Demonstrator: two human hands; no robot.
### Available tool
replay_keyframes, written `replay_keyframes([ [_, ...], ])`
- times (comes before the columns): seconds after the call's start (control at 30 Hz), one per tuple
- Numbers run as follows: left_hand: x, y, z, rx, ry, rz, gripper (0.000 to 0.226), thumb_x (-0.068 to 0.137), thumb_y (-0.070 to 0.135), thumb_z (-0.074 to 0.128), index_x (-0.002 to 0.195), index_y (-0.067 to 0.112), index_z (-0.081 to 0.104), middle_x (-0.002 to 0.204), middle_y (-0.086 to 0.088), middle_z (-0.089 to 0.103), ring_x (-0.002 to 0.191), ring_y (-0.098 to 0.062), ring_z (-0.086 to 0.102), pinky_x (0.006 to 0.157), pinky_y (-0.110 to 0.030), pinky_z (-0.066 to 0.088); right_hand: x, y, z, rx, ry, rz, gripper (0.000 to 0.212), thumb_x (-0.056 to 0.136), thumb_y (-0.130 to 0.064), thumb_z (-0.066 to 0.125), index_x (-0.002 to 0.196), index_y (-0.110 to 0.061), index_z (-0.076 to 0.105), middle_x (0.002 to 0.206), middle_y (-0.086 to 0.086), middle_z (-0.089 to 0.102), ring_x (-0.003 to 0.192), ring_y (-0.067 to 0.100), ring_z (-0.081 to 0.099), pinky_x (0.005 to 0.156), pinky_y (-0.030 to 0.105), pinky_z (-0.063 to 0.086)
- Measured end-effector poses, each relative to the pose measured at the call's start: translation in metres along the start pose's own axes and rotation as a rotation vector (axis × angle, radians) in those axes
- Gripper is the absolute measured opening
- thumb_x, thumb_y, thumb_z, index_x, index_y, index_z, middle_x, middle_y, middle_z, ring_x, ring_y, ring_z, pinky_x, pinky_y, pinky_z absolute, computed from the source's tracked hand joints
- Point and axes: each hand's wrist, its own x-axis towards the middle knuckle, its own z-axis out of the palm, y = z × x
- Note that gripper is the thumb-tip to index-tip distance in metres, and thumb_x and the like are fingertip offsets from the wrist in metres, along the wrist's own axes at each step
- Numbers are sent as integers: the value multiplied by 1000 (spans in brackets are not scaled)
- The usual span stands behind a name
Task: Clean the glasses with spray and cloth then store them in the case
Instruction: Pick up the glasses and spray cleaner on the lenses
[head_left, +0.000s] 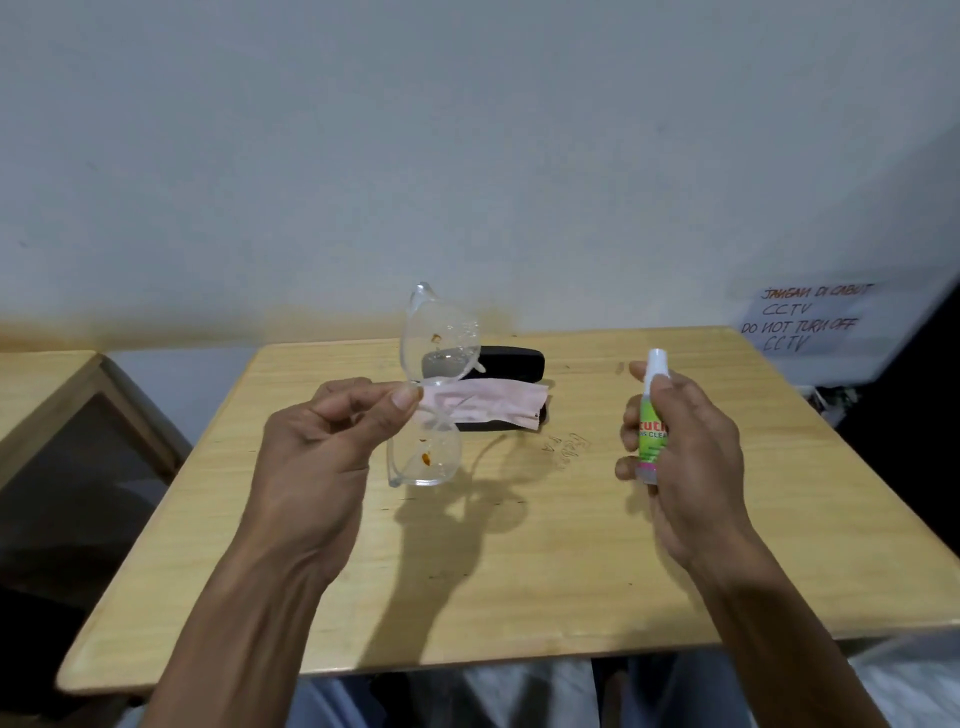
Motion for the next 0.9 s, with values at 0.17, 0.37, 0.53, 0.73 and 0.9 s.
replay_keyframes([
  [0.17,4,-6,0,15,27,3,15,72,19,70,83,8,70,105,-5,63,78,2,61,68,-9,43,28,18,-36,-260,109,-171,15,98,-28,62,113,-28,63,97,0,71,84,11,61,57,19,52],
  [0.37,6,-9,2,32,28,-5,18,72,17,69,86,6,70,107,-6,64,78,2,63,74,-17,41,67,44,-50,-422,251,-317,33,90,-19,73,121,-28,64,97,-10,69,84,-2,68,67,11,52],
  [0.53,8,-8,1,78,70,0,19,79,13,68,94,1,71,107,-6,64,75,4,63,75,-16,43,87,54,-50,-509,261,-448,29,90,-9,72,118,-16,66,91,4,68,82,2,66,57,0,46],
  [0.73,10,-9,3,73,72,-26,8,79,14,69,84,8,71,104,-5,65,73,4,62,70,-13,42,99,61,-52,-605,203,-479,24,92,-6,69,115,-8,66,89,6,66,81,3,65,57,-4,44],
  [0.9,10,-9,4,72,74,-31,15,77,16,69,87,5,71,105,-6,65,72,5,62,67,-8,45,103,67,-55,-652,168,-526,25,93,-10,69,118,-11,65,95,5,66,86,12,65,58,-2,46],
])
